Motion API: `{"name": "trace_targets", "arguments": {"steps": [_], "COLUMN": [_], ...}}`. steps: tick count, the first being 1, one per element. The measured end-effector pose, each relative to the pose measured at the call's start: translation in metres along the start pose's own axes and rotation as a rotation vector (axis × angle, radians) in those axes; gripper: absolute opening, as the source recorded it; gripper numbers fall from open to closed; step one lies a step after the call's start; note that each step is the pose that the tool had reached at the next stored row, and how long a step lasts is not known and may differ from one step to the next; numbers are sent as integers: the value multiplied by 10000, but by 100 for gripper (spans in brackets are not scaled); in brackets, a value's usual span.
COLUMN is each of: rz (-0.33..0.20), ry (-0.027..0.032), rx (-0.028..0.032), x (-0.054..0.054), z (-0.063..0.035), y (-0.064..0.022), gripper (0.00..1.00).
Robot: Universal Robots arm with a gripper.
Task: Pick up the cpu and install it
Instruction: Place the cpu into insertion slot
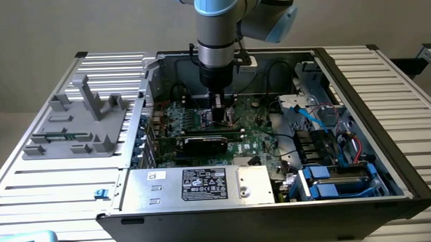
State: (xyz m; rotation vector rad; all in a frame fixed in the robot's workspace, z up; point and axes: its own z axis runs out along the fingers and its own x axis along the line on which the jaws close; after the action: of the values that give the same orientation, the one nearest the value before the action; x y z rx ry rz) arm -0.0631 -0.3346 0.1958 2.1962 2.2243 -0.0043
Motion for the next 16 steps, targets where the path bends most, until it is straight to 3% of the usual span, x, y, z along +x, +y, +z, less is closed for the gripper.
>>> {"name": "trace_targets", "arguments": {"steps": [16], "rz": [-11], "ry": [-3], "rx": [1], "x": [-1], "z": [4], "y": [1], "gripper": [56]}}
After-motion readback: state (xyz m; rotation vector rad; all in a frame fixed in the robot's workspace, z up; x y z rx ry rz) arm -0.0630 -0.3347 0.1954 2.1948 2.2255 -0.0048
